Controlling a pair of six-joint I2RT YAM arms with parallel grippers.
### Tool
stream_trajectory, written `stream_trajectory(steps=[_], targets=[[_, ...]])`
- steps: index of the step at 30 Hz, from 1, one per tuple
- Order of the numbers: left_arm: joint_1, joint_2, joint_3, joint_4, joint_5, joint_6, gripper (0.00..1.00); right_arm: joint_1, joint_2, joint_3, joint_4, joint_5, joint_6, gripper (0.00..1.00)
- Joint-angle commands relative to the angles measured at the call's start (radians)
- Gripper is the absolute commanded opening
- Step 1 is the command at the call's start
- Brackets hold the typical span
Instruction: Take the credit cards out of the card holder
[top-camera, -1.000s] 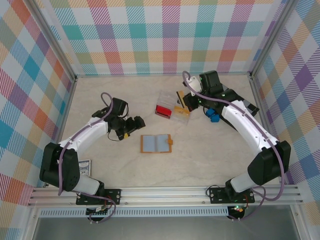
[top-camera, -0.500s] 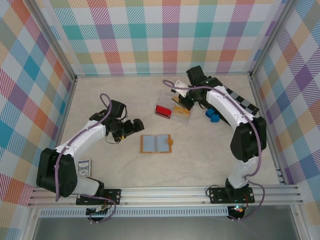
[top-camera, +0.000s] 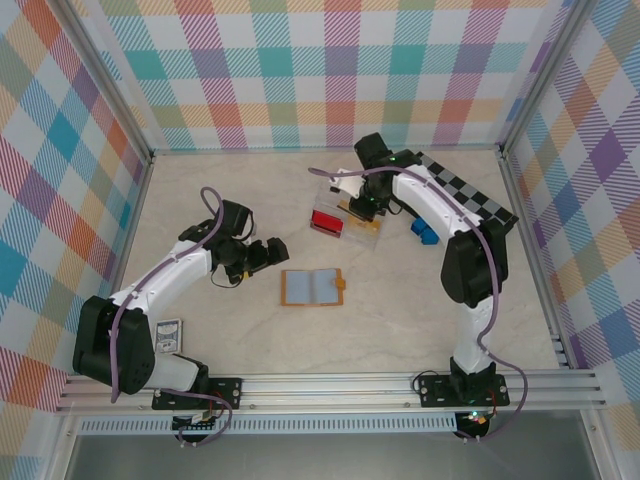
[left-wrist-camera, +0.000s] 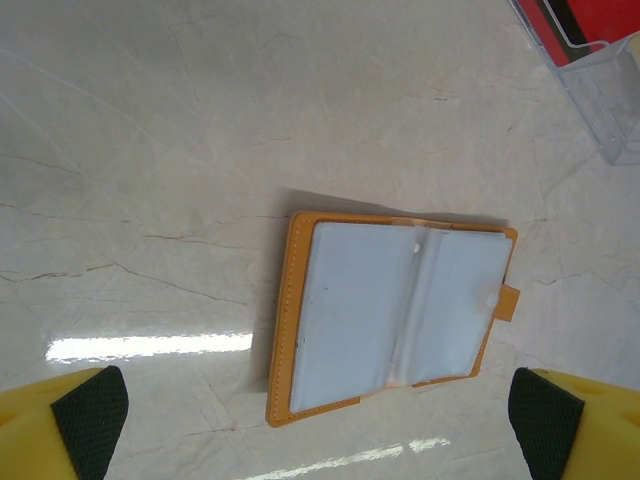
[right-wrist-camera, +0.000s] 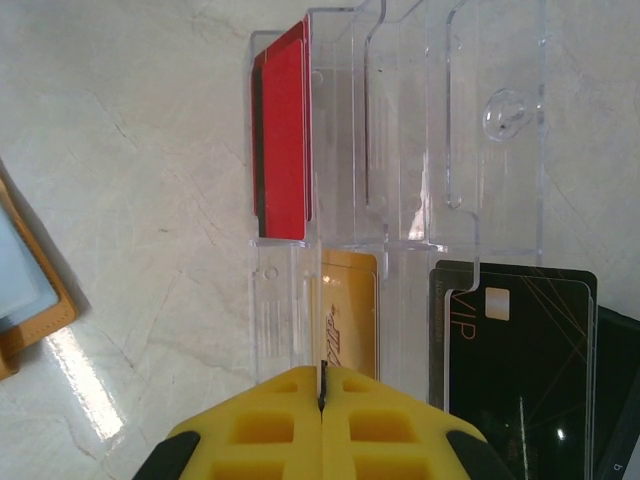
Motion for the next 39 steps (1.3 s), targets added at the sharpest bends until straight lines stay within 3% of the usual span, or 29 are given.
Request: stream_trajectory(steps=[1,10,39], targets=[[0.014,-0.010,-0.012,-0.014,0.025,0.013,1.00,0.007,0.027,0.041,-0.044,0.041,-0.039,0.00],[0.014,0.000,-0.018,-0.005,0.047,0.007,1.00,0.005,0.071,0.048,-0.073,0.126,-0.072,0.00],[0.014,0.030,-0.012,0.013,0.086,-0.002,1.00,-0.019,0.118,0.073,-0.121,0.131,-0.037,0.06]])
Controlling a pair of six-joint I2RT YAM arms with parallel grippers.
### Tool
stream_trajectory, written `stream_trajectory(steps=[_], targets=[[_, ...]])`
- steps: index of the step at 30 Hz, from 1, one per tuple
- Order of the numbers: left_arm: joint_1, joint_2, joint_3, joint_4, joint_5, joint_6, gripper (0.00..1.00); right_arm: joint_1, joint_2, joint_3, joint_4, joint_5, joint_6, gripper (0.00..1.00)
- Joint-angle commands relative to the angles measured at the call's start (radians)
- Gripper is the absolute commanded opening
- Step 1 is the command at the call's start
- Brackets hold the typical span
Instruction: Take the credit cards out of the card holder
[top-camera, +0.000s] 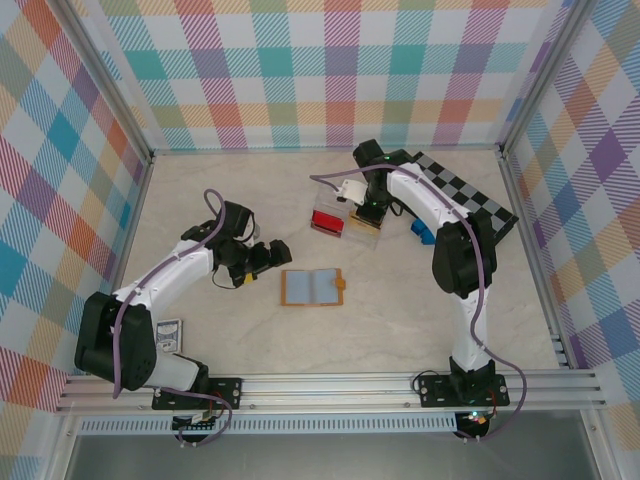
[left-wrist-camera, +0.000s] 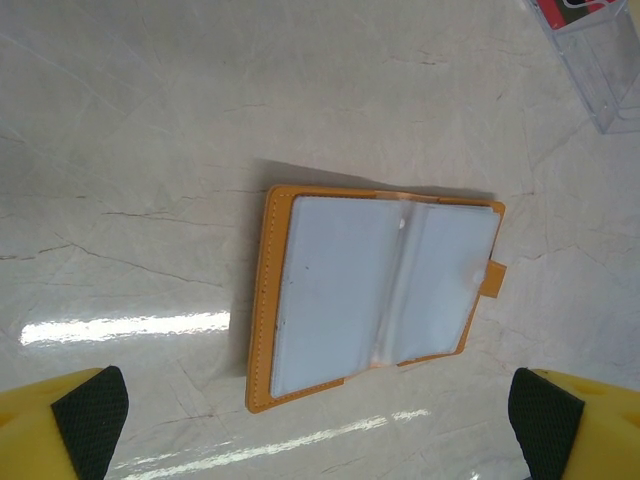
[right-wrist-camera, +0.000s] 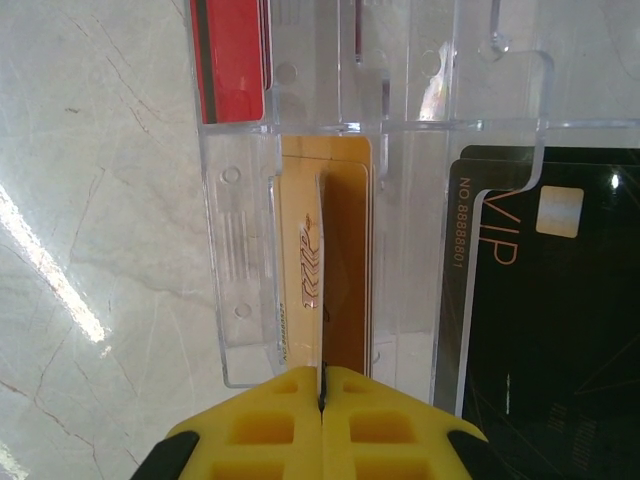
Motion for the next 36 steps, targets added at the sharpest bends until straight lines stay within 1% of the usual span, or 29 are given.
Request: stream_trajectory(steps=[1,10,18,23,26,29,32,34,36], targets=[[0.014,0.009,-0.005,0.007,0.018,-0.002,1.00,-0.005,0.023,0.020,0.000,0.002,0.003,0.07],[0.014,0.010,-0.008,0.012,0.028,-0.004,1.00,-0.005,0.057,0.052,0.006,0.007,0.027,0.12],[0.014,0.004,-0.009,0.012,0.032,-0.008,1.00,-0.005,0.027,0.072,0.014,0.001,0.072,0.17],[0.014,-0.003,-0.010,0.012,0.034,-0.006,1.00,-0.005,-0.019,0.080,0.015,-0.005,0.118,0.27],[0.014,-0.005,-0.012,0.012,0.035,-0.006,1.00,-0.005,-0.053,0.078,0.008,-0.036,0.151,0.30],[0.013,-0.009,-0.017,0.011,0.034,-0.009,0.99,-0.005,-0.104,0.052,0.018,-0.088,0.211,0.32],[0.004,-0.011,-0.022,0.013,0.033,-0.012,0.94,-0.005,-0.181,-0.024,0.059,-0.156,0.320,0.34],[-0.008,-0.010,-0.026,0.013,0.031,-0.016,0.90,-0.009,-0.237,-0.099,0.119,-0.181,0.454,0.37],[-0.021,-0.008,-0.030,0.010,0.028,-0.020,0.88,-0.015,-0.288,-0.177,0.162,-0.243,0.594,0.35]])
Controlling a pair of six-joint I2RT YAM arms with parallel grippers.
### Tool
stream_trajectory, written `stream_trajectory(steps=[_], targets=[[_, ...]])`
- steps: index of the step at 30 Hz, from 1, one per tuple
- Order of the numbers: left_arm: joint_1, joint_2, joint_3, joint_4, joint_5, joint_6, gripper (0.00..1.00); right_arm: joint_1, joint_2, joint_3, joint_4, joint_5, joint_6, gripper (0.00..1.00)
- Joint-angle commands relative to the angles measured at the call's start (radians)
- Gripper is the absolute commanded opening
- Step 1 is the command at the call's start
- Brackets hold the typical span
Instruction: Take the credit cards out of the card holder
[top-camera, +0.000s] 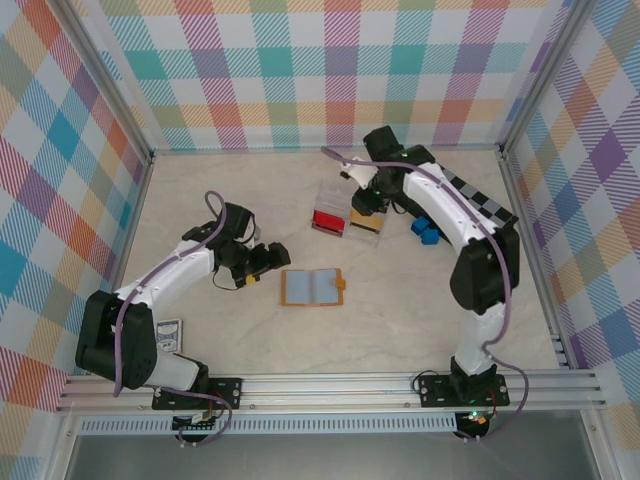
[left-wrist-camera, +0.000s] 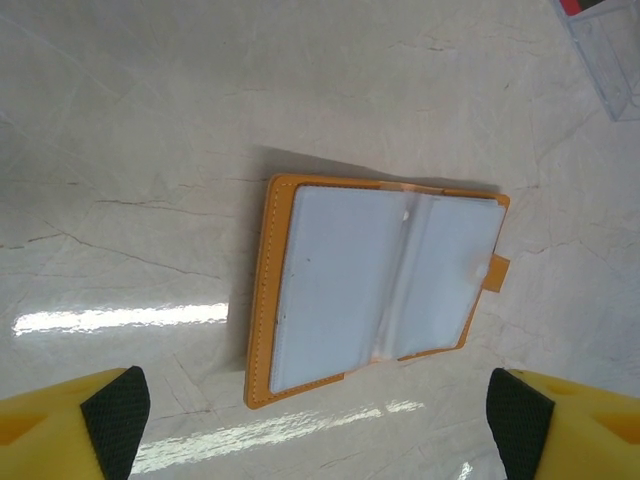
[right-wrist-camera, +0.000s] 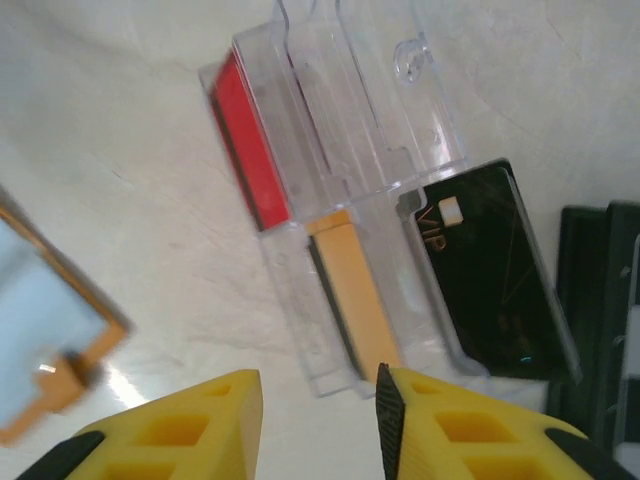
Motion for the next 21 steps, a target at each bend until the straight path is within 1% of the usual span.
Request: stream_trajectory(steps=[1,4,8,10,12,14,18,21], targets=[[-0.022,-0.011,-0.021,0.002,0.013,-0.011,0.86,-0.005,-0.091,-0.132,0.097,-0.165,0.276,0.35],[-0.034,-0.007,-0.024,-0.027,0.011,0.009,0.80,0.020,-0.182,-0.304,0.218,-0.229,0.434,0.35],[-0.053,-0.001,-0.049,-0.003,0.039,-0.004,0.67,0.048,-0.276,-0.515,0.388,-0.254,0.652,0.35],[-0.068,0.011,-0.064,0.035,0.059,-0.025,0.62,0.061,-0.297,-0.584,0.430,-0.216,0.799,0.35],[-0.093,0.033,-0.071,0.060,0.055,-0.050,0.56,0.080,-0.297,-0.638,0.441,-0.193,0.903,0.34],[-0.112,0.057,-0.071,0.072,0.041,-0.068,0.52,0.105,-0.306,-0.697,0.461,-0.168,0.964,0.35],[-0.140,0.105,-0.058,0.088,0.028,-0.089,0.44,0.156,-0.354,-0.837,0.590,-0.173,1.076,0.43],[-0.150,0.144,-0.042,0.090,0.010,-0.095,0.42,0.187,-0.357,-0.875,0.613,-0.179,1.123,0.45]])
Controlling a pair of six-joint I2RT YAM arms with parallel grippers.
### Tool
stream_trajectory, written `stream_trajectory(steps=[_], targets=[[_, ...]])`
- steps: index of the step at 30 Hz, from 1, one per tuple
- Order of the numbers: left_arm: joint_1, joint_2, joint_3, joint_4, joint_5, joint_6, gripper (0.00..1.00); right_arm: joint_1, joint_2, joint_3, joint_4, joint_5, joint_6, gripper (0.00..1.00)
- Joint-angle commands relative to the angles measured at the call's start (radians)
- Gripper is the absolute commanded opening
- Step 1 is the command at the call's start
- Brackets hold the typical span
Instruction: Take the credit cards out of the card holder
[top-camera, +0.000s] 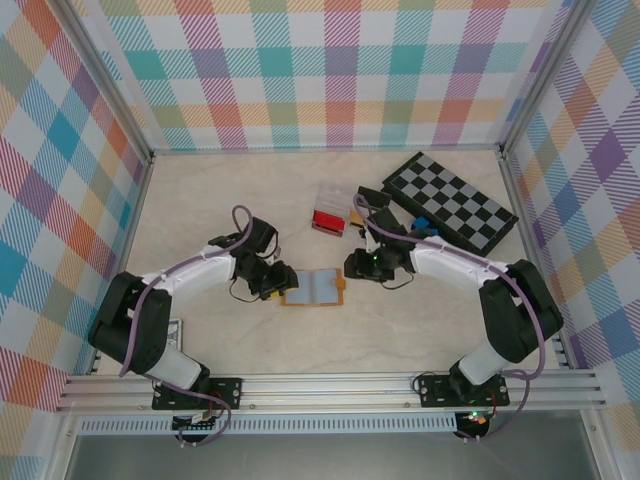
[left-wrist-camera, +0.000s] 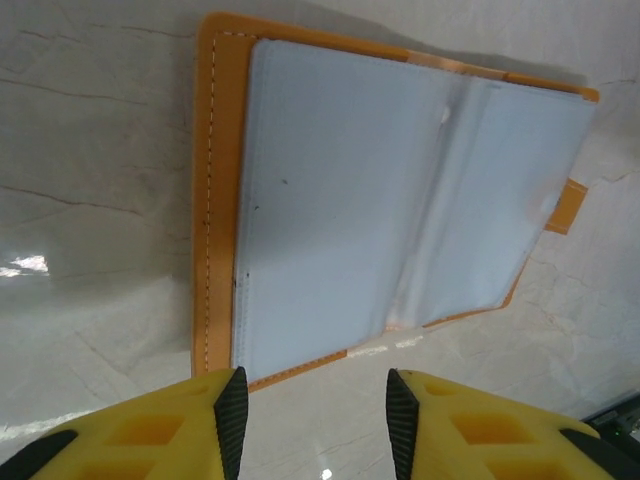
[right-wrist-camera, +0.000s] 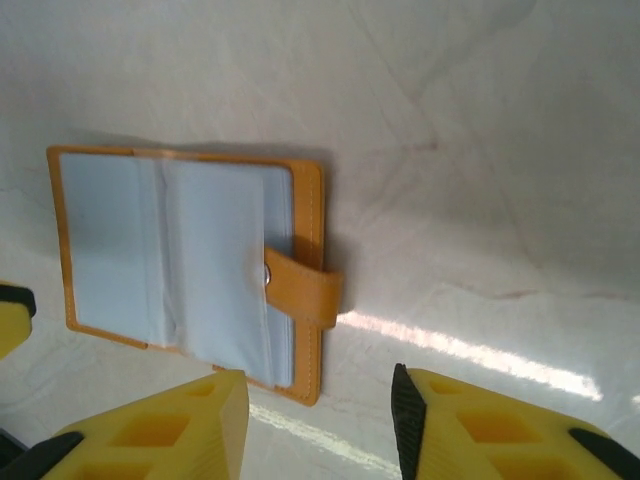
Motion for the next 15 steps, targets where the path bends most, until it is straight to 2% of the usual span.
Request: stream_trajectory(steps=[1,5,15], targets=[[-0.008,0.040,0.021,0.010,-0.025,-0.024,0.42,0.034,-0.026,-0.026,0.106,-0.010,0.136,0.45],[-0.009,0.071,0.025,0.017,-0.058,-0.042,0.36,0.072,0.014,-0.029,0.112,-0.012,0.158,0.44],[-0.009,0.108,0.030,0.040,-0.044,-0.049,0.27,0.115,0.148,0.034,0.099,-0.053,0.148,0.39]])
